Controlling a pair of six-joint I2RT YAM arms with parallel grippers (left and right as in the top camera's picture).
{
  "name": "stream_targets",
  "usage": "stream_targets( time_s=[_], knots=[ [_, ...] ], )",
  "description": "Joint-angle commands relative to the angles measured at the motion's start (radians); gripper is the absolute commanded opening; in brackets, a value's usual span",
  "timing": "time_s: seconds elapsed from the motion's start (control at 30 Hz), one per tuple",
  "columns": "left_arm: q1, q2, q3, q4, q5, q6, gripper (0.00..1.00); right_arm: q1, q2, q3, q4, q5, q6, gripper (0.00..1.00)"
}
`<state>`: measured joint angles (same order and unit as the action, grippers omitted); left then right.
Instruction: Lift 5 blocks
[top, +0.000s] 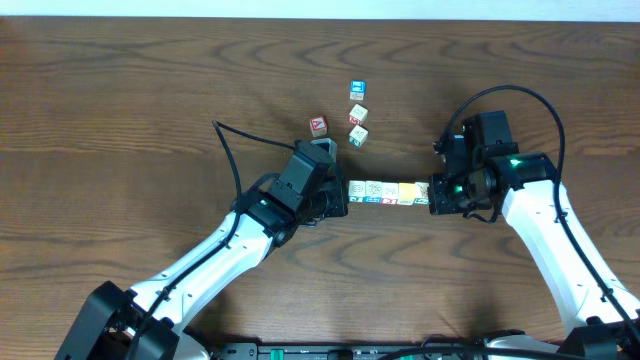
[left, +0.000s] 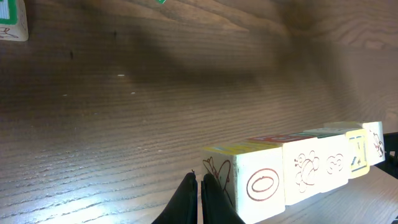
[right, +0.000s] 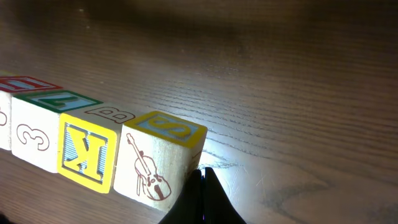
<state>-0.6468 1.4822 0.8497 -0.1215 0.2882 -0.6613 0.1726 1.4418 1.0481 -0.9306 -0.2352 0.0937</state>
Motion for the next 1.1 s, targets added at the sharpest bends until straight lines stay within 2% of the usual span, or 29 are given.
stream_targets(
  time_s=[0.0,1.07],
  knots=[
    [-0.039,-0.035,0.086,0.047,0.175,-0.005,0.07,0.065,-0.013,0.033,0.01,-0.286,-0.025,0.01],
    [-0.039,-0.035,0.1,0.048,0.172,-0.002,0.07,0.065,-0.019,0.059,-0.002,-0.285,-0.025,0.01]
  ],
)
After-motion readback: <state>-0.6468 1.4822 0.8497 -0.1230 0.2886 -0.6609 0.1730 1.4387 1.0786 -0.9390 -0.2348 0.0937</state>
